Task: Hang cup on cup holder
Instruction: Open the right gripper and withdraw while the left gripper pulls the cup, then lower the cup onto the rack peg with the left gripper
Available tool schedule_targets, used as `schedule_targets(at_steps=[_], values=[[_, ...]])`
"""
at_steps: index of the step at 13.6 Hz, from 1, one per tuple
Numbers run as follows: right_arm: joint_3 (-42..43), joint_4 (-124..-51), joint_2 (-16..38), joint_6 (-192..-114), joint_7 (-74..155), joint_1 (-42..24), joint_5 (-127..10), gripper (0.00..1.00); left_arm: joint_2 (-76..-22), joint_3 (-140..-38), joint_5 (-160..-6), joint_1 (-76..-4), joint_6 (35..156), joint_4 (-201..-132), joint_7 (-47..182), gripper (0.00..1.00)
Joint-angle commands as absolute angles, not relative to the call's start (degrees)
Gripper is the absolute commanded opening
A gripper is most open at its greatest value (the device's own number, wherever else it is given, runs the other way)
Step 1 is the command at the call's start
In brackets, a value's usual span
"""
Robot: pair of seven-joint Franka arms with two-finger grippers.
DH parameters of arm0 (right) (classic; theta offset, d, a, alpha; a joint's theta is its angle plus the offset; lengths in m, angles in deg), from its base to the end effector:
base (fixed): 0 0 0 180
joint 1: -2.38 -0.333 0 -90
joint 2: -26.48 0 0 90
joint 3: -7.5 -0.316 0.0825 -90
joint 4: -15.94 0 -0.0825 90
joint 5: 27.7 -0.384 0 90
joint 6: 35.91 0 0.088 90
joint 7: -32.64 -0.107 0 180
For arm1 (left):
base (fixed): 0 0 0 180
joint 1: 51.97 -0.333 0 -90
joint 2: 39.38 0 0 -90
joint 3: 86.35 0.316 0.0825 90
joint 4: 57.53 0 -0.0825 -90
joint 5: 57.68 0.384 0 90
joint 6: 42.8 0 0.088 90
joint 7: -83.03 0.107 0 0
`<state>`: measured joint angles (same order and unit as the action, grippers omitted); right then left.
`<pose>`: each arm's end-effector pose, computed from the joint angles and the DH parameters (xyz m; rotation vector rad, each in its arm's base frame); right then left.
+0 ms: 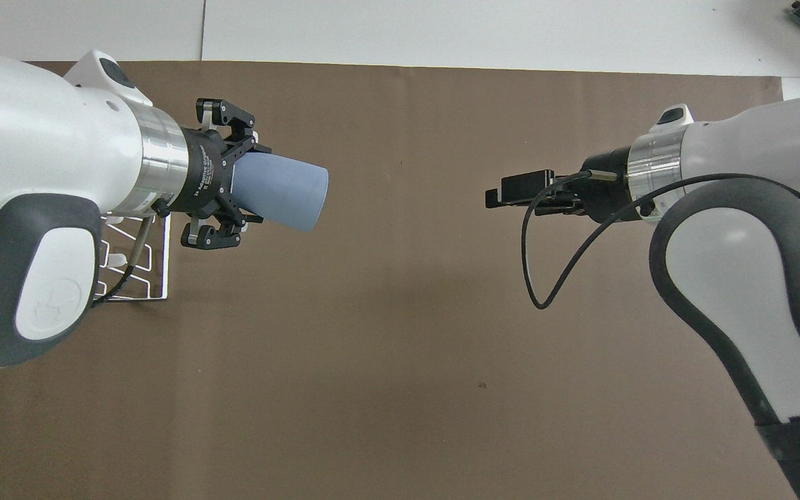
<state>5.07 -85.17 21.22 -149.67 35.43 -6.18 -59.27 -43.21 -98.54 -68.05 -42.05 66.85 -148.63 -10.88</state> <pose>0.5892 0.1469 0.5253 -2.6098 -0.0603 -0.1173 0.5574 -0.2357 0.6131 2.2511 1.7012 -0.0368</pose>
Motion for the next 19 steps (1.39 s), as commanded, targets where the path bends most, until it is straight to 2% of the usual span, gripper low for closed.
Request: schedule_targets(at_steps=[1, 5, 10, 15, 19], values=[[4.52, -84.87, 21.47, -150.52, 35.19, -5.97, -45.69, 1.0, -41.49, -98.57, -62.63, -43.79, 66.88, -151.13, -6.19, 0.0], [6.09, -84.87, 21.99, -150.43, 34.75, -5.71, -36.16, 1.0, -40.53, -98.48, -50.77, -44.76, 72.58, -154.28, -0.31, 0.0], [8.29, -84.44, 26.64, -147.63, 34.66, -2.99, -29.03, 1.0, -38.59, -98.48, -37.58, -47.22, 82.78, -162.89, 2.96, 0.0], [8.55, -76.89, 28.24, -135.52, 34.57, 0.09, -27.97, 1.0, -41.93, -98.48, -21.4, -52.74, 92.97, -167.03, 2.61, 0.0], [9.0, -71.79, 28.76, -124.97, 31.16, 2.28, -28.05, 1.0, -43.6, -98.48, -17.26, -55.39, 97.39, -167.65, 2.61, 0.0]])
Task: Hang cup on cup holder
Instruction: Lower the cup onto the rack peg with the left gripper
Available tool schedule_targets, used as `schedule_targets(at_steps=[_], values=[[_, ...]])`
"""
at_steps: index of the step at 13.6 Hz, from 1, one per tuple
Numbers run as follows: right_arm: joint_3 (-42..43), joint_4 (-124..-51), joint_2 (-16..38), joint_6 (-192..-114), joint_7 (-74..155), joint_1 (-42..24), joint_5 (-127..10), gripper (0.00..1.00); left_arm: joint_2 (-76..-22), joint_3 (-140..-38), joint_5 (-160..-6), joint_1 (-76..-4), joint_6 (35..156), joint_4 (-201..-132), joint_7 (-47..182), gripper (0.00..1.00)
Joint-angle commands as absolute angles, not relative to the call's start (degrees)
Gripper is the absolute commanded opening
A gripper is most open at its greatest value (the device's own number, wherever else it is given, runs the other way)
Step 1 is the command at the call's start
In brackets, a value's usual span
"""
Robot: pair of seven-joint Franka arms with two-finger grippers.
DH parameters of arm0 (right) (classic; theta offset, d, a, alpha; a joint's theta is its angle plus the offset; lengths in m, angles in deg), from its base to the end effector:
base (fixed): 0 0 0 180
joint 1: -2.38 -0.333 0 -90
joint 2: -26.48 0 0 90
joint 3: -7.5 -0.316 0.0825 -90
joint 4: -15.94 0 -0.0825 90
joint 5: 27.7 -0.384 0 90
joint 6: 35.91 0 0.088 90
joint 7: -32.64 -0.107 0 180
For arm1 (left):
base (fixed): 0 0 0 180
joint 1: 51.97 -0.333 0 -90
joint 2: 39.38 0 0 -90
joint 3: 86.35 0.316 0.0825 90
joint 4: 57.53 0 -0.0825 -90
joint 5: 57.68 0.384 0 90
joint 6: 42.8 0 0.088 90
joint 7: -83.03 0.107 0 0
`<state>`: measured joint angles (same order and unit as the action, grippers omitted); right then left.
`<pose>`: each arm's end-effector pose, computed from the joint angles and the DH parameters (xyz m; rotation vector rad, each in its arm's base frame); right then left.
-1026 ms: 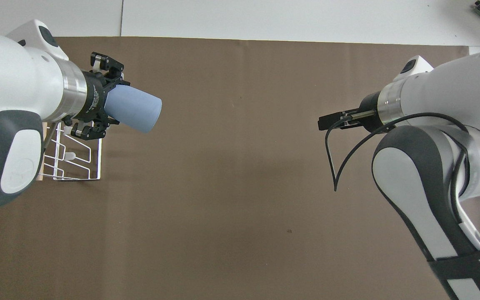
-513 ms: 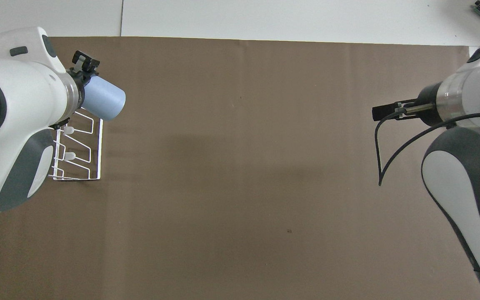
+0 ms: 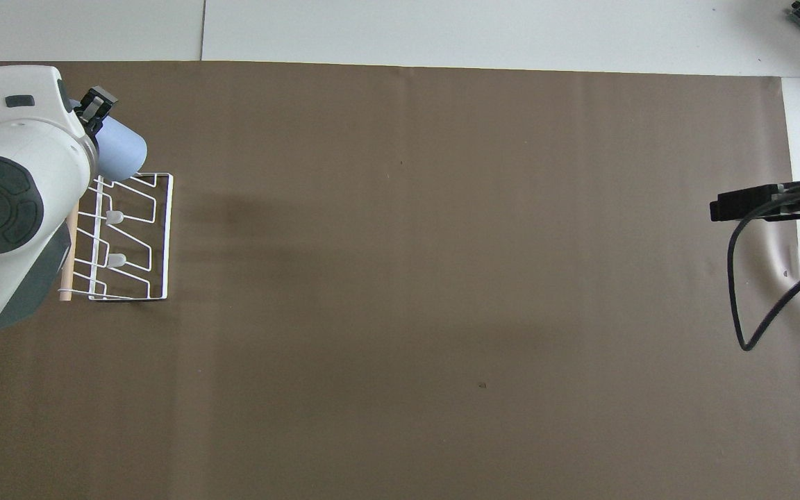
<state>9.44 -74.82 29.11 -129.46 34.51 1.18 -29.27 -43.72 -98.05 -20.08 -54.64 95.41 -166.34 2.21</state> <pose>0.5467 -0.0048 0.6493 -3.1111 -0.0300 -0.1482 0.6103 -0.0904 0.5091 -2.6422 -1.2065 -1.0053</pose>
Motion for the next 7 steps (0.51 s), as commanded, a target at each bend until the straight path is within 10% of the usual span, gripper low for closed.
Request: schedule_targets(at_steps=[1, 7], values=[[9.0, -70.99, 29.2, -123.12, 29.84, 2.46, -27.97, 1.0, -43.95, -98.48, -15.77, -55.39, 97.56, -168.27, 2.52, 0.0], [8.73, -73.18, 31.4, -122.39, 29.65, 6.15, -28.23, 1.0, -43.07, -98.48, -9.69, -55.39, 100.64, -174.24, -2.23, 0.0]])
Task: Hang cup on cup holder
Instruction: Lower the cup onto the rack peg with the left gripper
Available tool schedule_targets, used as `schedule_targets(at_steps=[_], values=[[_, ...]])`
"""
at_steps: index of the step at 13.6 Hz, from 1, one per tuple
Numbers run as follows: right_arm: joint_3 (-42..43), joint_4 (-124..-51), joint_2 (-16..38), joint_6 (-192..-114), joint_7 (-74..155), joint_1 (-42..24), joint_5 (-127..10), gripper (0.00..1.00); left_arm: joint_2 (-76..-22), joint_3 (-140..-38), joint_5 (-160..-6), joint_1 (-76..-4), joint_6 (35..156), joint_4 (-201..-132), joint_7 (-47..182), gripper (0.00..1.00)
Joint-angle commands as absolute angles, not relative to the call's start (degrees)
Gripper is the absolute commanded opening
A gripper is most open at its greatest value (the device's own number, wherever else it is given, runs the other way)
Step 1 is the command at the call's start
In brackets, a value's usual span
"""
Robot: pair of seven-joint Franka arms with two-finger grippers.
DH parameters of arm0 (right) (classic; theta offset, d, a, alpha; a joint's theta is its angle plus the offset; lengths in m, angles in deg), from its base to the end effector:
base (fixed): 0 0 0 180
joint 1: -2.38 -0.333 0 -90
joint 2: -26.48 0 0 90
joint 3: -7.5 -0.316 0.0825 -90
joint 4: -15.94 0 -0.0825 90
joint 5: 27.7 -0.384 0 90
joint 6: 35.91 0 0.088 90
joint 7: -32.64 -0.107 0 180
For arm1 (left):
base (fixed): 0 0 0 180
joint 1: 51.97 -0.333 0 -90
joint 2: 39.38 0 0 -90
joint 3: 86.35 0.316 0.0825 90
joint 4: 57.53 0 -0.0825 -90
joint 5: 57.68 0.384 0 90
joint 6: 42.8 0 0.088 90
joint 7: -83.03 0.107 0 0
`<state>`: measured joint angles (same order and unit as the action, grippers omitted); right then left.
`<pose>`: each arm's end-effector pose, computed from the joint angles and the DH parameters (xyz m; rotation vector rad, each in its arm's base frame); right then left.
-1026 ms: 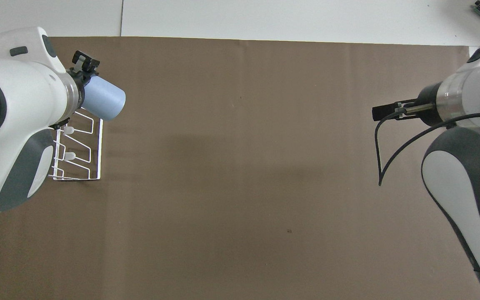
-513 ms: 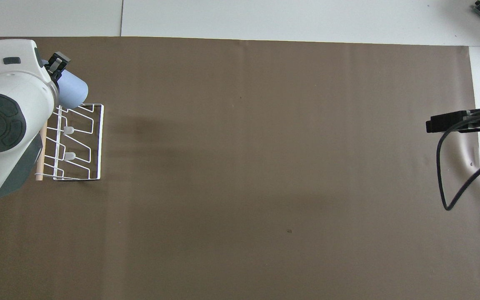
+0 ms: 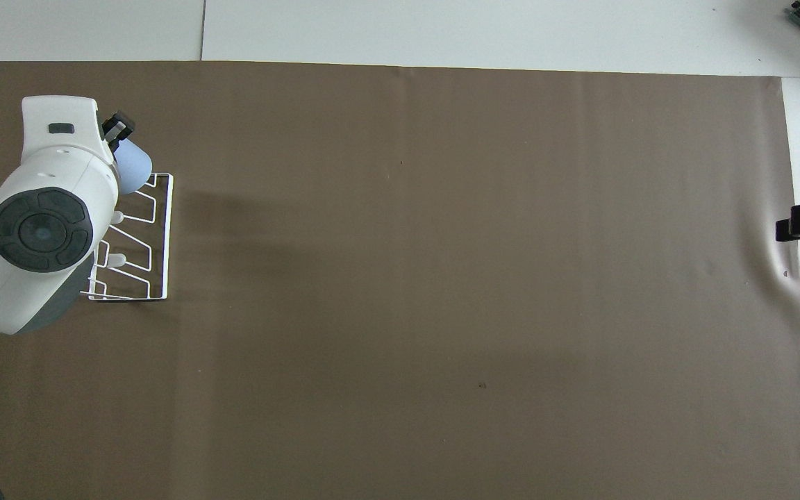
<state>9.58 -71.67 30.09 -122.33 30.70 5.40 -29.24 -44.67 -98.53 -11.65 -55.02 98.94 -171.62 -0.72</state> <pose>0.5263 -0.0447 0.6726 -3.1073 0.1876 -0.0669 0.6002 -0.0955 0.4586 -2.6311 -1.0511 -1.0077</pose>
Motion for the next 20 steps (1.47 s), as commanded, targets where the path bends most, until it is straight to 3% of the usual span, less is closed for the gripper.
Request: schedule_targets(at_steps=[1, 9, 11, 13, 15, 16, 20], values=[[8.82, -73.18, 31.31, -122.74, 29.91, 6.5, -28.32, 1.0, -42.9, -98.48, -9.69, -55.48, 100.73, -174.51, -2.23, 0.0], [8.73, -81.53, 35.27, -127.31, 34.3, 6.42, -24.8, 1.0, -41.4, -98.56, -9.69, -56.27, 102.66, -179.08, -2.31, 0.0], [8.73, -81.71, 35.18, -127.32, 33.09, 6.42, -24.89, 1.0, -41.4, -98.57, -9.78, -56.36, 102.66, -179.08, -2.4, 0.22], [8.65, -81.54, 34.92, -126.44, 29.93, 6.51, -25.5, 1.0, -41.4, -98.57, -9.78, -56.27, 102.22, -178.82, -2.31, 0.57], [8.73, -81.53, 34.92, -126.26, 29.82, 6.51, -25.59, 1.0, -41.49, -98.57, -9.78, -56.27, 102.14, -178.29, -2.05, 0.78], [8.65, -81.53, 35.09, -126.35, 30.17, 6.51, -25.59, 1.0, -41.58, -98.57, -9.78, -56.19, 102.05, -178.03, -1.79, 0.84], [8.21, -81.45, 35.35, -126.35, 30.97, 6.07, -25.5, 1.0, -42.02, -98.57, -9.78, -56.19, 102.05, -176.89, -1.17, 0.86]])
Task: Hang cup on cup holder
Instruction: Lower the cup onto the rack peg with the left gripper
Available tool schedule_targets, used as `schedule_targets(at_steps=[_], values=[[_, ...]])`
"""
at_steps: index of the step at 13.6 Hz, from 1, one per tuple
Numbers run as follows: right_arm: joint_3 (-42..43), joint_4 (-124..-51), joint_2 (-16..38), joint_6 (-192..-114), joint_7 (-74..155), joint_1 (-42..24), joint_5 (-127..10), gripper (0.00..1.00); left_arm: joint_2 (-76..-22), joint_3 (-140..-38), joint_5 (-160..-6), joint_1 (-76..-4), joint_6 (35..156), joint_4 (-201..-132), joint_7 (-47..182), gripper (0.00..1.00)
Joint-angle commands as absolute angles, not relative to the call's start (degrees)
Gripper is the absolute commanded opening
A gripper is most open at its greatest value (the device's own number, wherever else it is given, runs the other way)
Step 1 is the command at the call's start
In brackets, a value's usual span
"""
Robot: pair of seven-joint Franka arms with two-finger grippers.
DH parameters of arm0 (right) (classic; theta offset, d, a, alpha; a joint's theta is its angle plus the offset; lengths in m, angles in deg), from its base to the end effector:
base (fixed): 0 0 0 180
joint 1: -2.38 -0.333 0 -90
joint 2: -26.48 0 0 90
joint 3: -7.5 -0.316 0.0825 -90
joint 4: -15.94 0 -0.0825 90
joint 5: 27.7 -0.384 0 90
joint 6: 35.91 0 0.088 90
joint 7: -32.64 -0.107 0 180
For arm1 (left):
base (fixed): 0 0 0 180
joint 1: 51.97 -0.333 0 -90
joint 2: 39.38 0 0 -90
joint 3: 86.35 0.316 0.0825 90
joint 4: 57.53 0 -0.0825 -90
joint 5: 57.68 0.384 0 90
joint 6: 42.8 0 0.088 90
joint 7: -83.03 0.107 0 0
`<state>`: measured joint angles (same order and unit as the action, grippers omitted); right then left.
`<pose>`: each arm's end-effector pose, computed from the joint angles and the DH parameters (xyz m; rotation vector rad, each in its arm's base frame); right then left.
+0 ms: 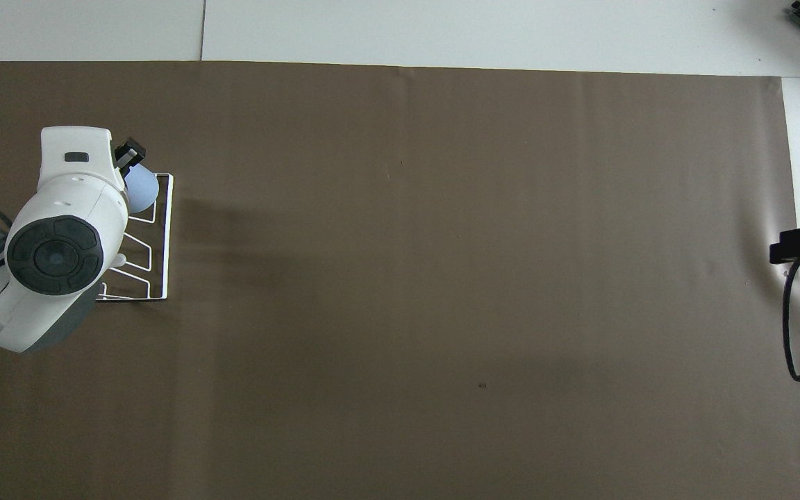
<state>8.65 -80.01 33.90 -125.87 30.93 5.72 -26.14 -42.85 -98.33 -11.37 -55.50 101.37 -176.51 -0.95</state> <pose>0.5115 -0.0438 0.6446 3.1116 -0.1689 0.0379 0.5825 -0.0913 0.4387 -2.6502 -1.0305 -0.9764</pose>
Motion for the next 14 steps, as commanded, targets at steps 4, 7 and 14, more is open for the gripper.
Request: schedule_targets(at_steps=[4, 7, 14], values=[[8.21, -81.01, 36.41, -126.26, 31.23, 5.98, -25.86, 1.0, -41.93, -98.65, -10.04, -56.27, 101.52, -174.52, 4.52, 0.91], [8.12, -81.01, 36.41, -126.44, 30.71, 5.98, -25.95, 1.0, -41.05, -98.92, -10.57, -55.92, 100.29, -174.25, 7.62, 1.0], [8.21, -74.94, 30.34, -123.8, 28.16, 6.77, -26.3, 1.0, -37.19, -99.71, -21.52, -55.22, 95.65, -173.2, 17.95, 1.0]])
